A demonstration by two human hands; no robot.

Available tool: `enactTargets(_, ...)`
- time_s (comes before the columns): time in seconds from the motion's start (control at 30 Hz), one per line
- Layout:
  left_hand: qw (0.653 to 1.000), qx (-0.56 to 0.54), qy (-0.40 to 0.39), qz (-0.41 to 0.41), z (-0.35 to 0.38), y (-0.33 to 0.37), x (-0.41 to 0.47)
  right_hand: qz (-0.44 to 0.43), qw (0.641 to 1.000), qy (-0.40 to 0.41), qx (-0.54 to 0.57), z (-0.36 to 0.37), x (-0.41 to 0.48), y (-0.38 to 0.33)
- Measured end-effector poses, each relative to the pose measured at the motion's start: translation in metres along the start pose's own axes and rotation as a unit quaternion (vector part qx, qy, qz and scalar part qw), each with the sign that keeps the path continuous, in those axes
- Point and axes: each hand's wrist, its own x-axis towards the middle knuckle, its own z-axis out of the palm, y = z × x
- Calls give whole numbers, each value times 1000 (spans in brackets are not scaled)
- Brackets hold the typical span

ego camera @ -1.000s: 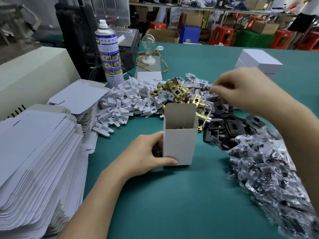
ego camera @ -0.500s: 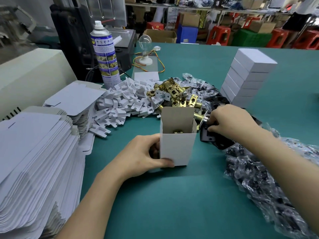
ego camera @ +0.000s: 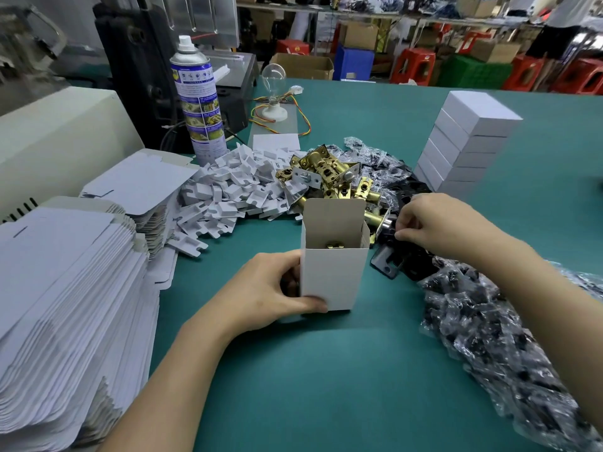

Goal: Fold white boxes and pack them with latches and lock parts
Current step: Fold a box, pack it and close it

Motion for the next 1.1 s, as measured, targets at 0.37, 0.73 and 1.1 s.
enactTargets(0.37, 1000, 4, -2, -3, 0, -2, 1, 82, 848, 29, 523, -9, -16, -29)
enactTargets(0.73, 1000, 10, -6, -4, 0, -3, 1, 88, 656, -5, 749, -14, -24, -40)
enactTargets(1.1, 999, 20, -16, 19, -2, -4, 1, -4, 969, 17, 247, 27, -16, -48)
